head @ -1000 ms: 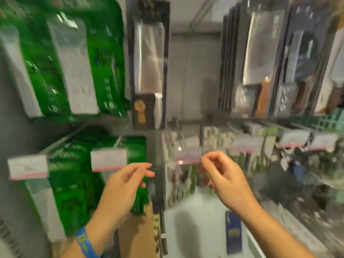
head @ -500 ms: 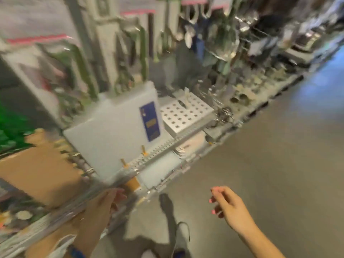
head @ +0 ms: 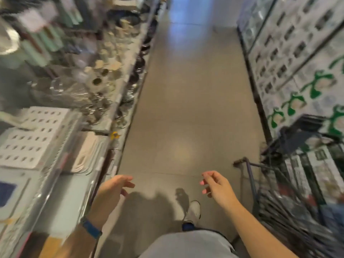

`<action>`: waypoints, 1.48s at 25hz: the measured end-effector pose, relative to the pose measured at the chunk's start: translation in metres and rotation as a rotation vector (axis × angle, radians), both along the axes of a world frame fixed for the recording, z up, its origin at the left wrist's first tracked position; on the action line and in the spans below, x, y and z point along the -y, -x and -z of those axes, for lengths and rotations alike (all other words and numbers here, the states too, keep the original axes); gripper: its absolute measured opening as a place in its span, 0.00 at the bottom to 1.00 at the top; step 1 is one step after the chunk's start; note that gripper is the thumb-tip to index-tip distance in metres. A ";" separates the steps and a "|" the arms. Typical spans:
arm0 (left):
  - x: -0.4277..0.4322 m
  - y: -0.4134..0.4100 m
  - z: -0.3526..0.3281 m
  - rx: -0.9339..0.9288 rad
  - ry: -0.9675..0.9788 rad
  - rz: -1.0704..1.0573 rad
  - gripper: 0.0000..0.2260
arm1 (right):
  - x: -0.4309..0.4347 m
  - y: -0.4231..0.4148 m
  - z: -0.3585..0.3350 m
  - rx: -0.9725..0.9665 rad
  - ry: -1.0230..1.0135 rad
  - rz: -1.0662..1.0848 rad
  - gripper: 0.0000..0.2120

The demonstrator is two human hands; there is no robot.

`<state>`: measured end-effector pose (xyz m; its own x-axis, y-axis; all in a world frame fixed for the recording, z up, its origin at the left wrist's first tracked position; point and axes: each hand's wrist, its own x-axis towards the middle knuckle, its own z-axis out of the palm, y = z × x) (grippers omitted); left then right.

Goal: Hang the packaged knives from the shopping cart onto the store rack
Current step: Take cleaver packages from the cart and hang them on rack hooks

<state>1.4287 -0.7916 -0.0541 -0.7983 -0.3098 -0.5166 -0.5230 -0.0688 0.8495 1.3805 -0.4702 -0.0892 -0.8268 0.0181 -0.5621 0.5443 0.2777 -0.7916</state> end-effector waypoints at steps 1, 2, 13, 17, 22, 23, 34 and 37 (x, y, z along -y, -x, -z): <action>-0.025 0.021 0.003 0.018 0.017 0.061 0.11 | -0.024 0.004 0.007 0.026 0.003 0.044 0.10; -0.052 0.045 0.009 0.041 0.055 0.136 0.11 | -0.051 0.009 0.014 0.045 0.009 0.089 0.10; -0.231 0.229 0.023 0.097 0.291 0.688 0.12 | -0.218 0.078 0.027 -0.012 0.062 0.418 0.08; -0.264 0.279 0.037 0.161 0.302 0.836 0.12 | -0.229 0.076 0.037 0.042 0.034 0.552 0.08; -0.339 0.342 0.062 0.174 0.311 1.151 0.12 | -0.227 0.070 0.046 0.139 0.030 0.856 0.09; -0.357 0.355 0.063 0.167 0.284 1.226 0.12 | -0.225 0.073 0.044 0.142 0.013 0.906 0.09; -0.552 0.405 0.062 0.081 0.279 1.858 0.11 | -0.237 0.065 0.009 0.120 0.005 1.543 0.09; -0.601 0.378 0.064 0.060 0.274 1.965 0.11 | -0.271 0.049 0.019 0.065 0.012 1.621 0.09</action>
<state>1.0503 -0.1909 -0.1184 -0.0676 0.7562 -0.6509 0.2732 0.6414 0.7169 1.3312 -0.1994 -0.1081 0.0788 0.7958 -0.6004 0.2745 -0.5963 -0.7543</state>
